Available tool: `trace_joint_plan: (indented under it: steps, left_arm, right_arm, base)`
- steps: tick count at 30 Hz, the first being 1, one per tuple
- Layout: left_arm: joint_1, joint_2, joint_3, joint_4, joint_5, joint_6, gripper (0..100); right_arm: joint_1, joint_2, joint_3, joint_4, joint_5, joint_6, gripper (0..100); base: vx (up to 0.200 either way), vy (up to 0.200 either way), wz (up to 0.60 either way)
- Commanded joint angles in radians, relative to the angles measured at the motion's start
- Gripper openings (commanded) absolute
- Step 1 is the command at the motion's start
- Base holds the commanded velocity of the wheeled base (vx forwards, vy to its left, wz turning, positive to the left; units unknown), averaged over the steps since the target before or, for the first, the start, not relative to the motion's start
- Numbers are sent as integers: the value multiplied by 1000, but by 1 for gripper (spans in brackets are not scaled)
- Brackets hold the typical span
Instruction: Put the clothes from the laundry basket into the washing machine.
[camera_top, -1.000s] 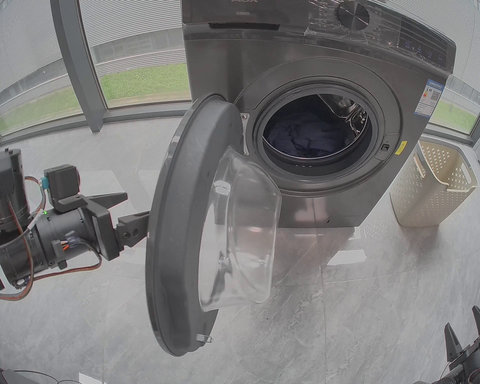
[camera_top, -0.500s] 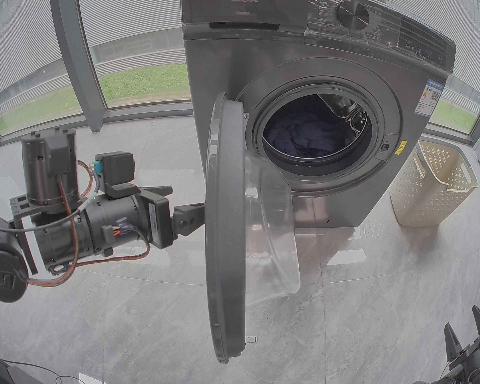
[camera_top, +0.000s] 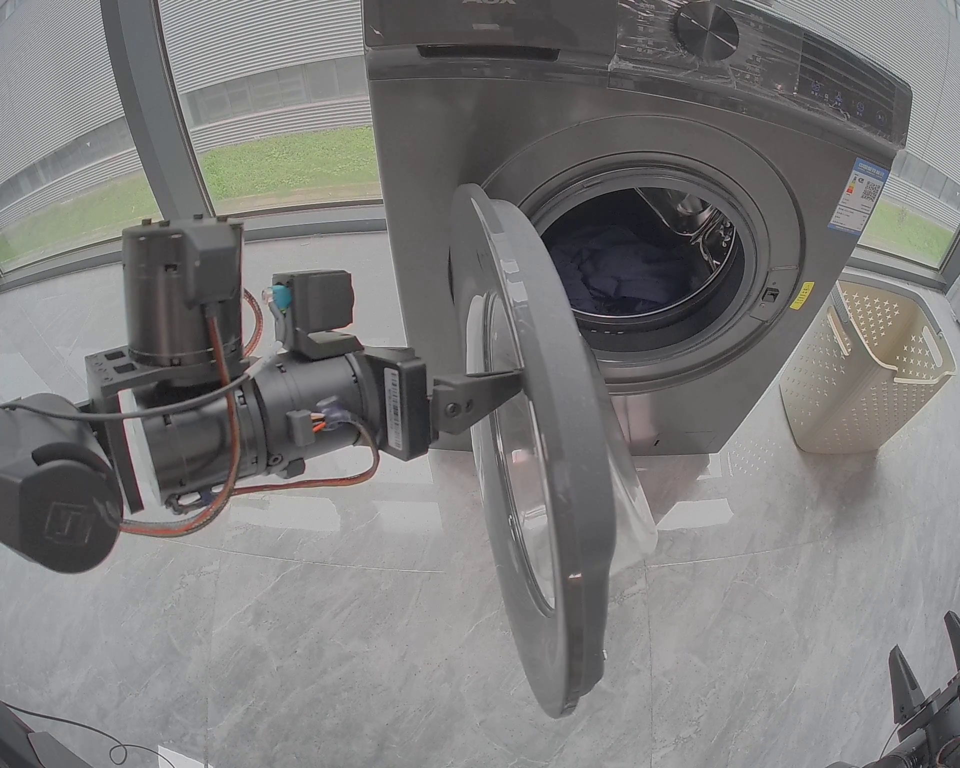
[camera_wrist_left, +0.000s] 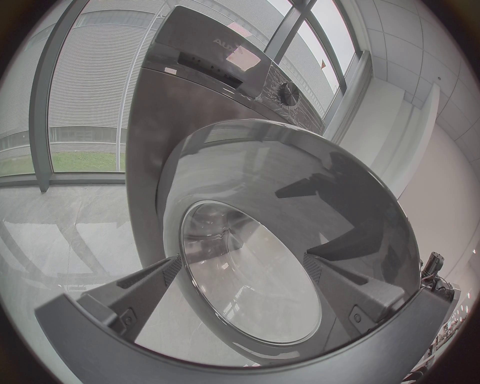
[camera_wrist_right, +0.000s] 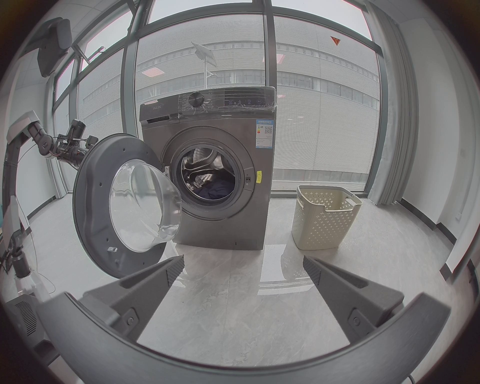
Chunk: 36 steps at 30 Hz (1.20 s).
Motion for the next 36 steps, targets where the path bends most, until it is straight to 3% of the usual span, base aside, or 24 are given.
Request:
trace_joint_plan:
  steps: [1,28,32,36]
  left_arm:
    - [-3,69,-57,-1,-5,-1,100]
    - [-29,385,-465,1,-2,-2,100]
    - [-21,427,-533,2,6,-8,100]
    - [-17,457,-596,8,10,-37,100]
  right_arm:
    - [0,-12,18,0,0,0,100]
    - [0,-12,18,0,0,0,100]
    - [0,-12,18,0,0,0,100]
    - [0,-12,18,0,0,0,100]
  base:
    - [0,0,0]
    - [0,0,0]
    - [0,0,0]
    - [0,0,0]
